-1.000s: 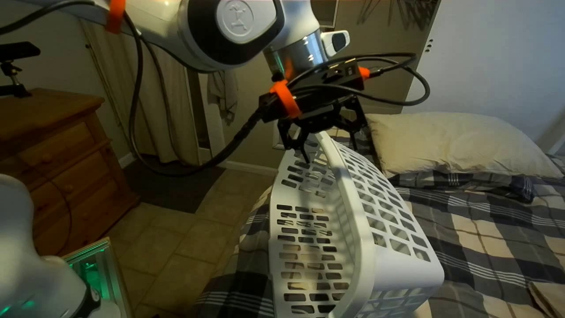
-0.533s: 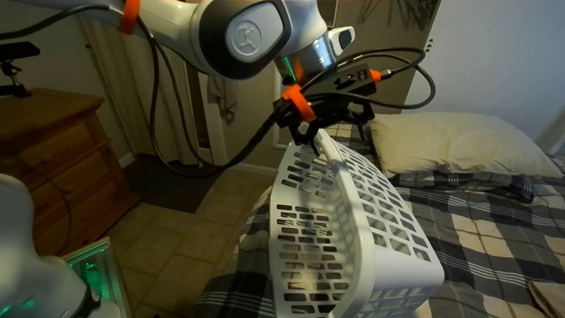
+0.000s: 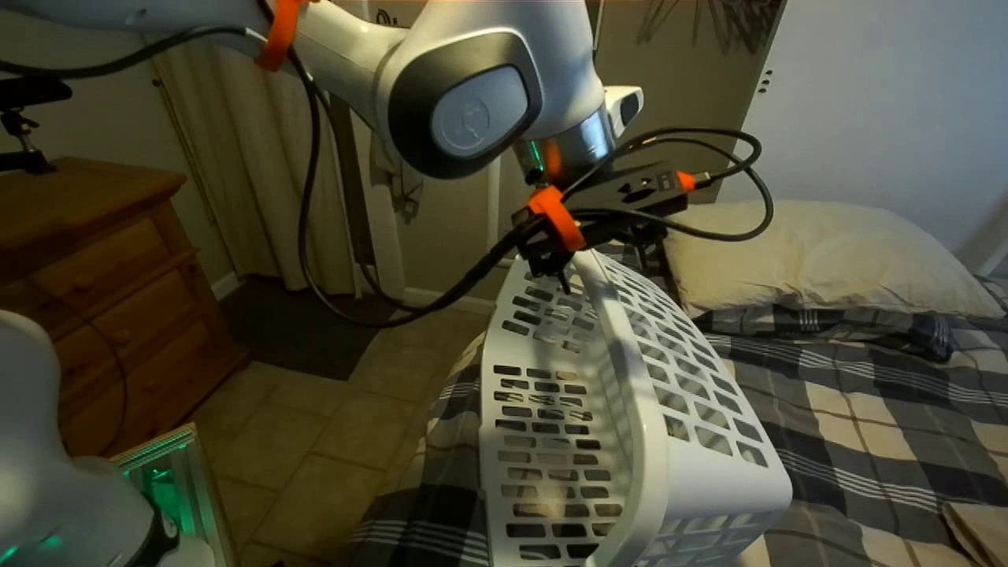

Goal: Put the laundry basket upright

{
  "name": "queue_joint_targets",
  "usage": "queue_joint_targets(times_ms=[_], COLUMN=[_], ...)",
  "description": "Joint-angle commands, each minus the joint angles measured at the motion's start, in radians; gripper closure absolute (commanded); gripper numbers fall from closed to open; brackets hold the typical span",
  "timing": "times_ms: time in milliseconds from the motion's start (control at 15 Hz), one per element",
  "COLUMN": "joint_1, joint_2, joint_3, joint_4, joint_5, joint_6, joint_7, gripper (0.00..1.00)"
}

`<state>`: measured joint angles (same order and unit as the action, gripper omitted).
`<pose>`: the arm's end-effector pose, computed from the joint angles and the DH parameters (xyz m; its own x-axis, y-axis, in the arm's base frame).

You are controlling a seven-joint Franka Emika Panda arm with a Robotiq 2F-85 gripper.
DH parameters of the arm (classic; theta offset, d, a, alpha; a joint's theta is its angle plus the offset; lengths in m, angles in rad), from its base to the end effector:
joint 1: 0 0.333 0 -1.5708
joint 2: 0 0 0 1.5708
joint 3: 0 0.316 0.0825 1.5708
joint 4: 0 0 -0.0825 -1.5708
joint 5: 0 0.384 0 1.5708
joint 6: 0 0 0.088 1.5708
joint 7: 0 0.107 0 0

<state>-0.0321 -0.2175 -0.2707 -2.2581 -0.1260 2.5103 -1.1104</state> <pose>0.4950 -0.1604 0.4992 0.6006 0.7855 0.1493 0.6793 -0.5998 0.4229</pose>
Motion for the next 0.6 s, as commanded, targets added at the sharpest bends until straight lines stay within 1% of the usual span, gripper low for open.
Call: queue_joint_targets(times_ms=[0, 200, 333, 467, 533], joint_1=[-0.011, -0.025, -0.040, -0.052, -0.054], joint_2=[0.043, 0.064, 0.076, 0.085, 0.089], joint_3=[0.006, -0.002, -0.005, -0.007, -0.011], joint_4=[0.044, 0.082, 0.104, 0.128, 0.142], joint_5=[0.067, 0.105, 0.121, 0.154, 0.191], joint_6=[-0.057, -0.118, -0.154, -0.202, -0.228], joint_7=[-0.070, -0.111, -0.121, -0.135, -0.151], gripper=[0.26, 0.50, 0.62, 0.77, 0.84])
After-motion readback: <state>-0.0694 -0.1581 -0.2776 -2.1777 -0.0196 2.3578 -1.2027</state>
